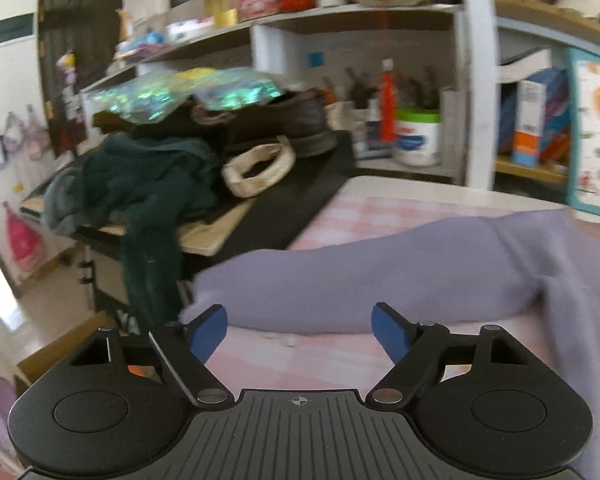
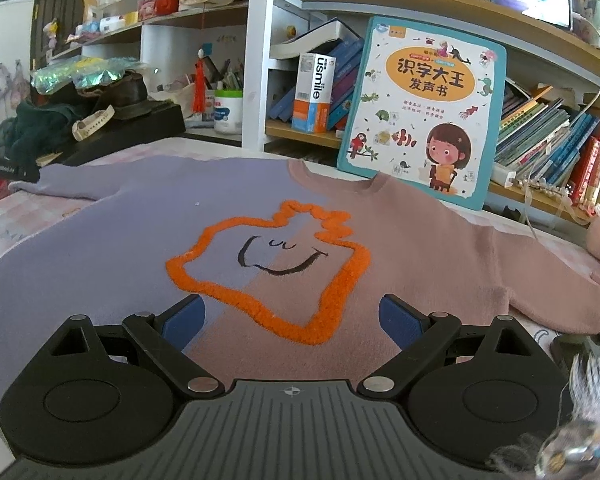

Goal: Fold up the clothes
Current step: 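Move the left gripper to the lavender sleeve cuff and close on it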

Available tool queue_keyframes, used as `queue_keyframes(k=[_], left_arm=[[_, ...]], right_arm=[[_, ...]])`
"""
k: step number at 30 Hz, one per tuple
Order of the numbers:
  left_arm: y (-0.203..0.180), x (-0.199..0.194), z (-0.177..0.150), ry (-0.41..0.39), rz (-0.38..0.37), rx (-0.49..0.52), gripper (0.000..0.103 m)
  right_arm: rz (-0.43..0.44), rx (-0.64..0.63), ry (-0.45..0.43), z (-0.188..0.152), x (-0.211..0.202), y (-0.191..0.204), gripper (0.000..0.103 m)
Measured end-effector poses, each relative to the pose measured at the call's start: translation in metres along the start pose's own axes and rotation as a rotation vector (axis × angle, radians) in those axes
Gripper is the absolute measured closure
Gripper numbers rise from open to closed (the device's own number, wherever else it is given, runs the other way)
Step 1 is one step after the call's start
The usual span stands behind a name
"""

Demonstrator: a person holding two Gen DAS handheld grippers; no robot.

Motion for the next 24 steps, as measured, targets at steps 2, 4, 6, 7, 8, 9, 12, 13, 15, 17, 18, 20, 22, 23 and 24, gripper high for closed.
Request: queue_keyframes(k=[2,4,6,7,8,9,12,13,15,17,18,20,22,23,24], left_arm=[[0.015,0.011,0.003,0.031,0.004,-0.048,0.022],[0.029,0.024,0.005,0.069,-0.006,-0.107,0.022],[0.039,0.035,0.005,0.106,-0.023,-0.161,0.022],[0.043,0.04,0.005,0.124,-0.036,-0.19,0.023],[0.046,0.045,0.004,0.145,-0.052,-0.222,0.023],[0.048,0.049,0.003,0.165,-0.07,-0.255,0.023],[0.053,0.058,-0.001,0.206,-0.137,-0.355,0.023],[0.054,0.06,-0.002,0.21,-0.154,-0.387,0.025],[0.058,0.065,-0.002,0.22,-0.184,-0.451,0.037],[0.064,0.072,-0.004,0.229,-0.197,-0.518,0.054],[0.068,0.075,-0.006,0.229,-0.212,-0.56,0.055],[0.074,0.08,-0.01,0.231,-0.255,-0.648,0.056],[0.076,0.08,-0.012,0.222,-0.271,-0.688,0.06],[0.077,0.08,-0.012,0.214,-0.275,-0.701,0.064],[0.077,0.079,-0.012,0.204,-0.278,-0.71,0.067]], right_arm=[[0.002,-0.005,0.006,-0.001,0.001,0.001,0.009],[0.004,-0.007,0.011,-0.001,0.002,0.001,0.009],[0.005,-0.007,0.014,-0.001,0.003,0.001,0.009],[0.006,-0.007,0.013,-0.001,0.002,0.001,0.009],[0.006,-0.007,0.012,-0.001,0.002,0.001,0.009],[0.005,-0.006,0.01,-0.001,0.002,0.001,0.009],[0.004,-0.005,0.007,0.0,0.001,0.001,0.009],[0.005,-0.005,0.007,0.0,0.001,0.001,0.009],[0.006,-0.006,0.005,0.0,0.001,0.002,0.009],[0.006,-0.006,0.003,0.0,0.0,0.002,0.009],[0.006,-0.005,0.0,0.001,0.0,0.001,0.009],[0.004,-0.004,-0.005,0.001,-0.001,0.001,0.009],[0.001,-0.003,-0.008,0.001,-0.002,0.001,0.009],[0.001,-0.003,-0.008,0.001,-0.002,0.001,0.009],[0.001,-0.003,-0.008,0.001,-0.002,0.001,0.009]])
Point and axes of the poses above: each gripper's, at about its wrist camera, not at the fingertips, and x roughly the way its jaws point, y to its left, z to its top, the point moved 10 cm from there along x, roughly the way its jaws point, and after that the axes turned 8 degrees about y, right-handed, at the moved point
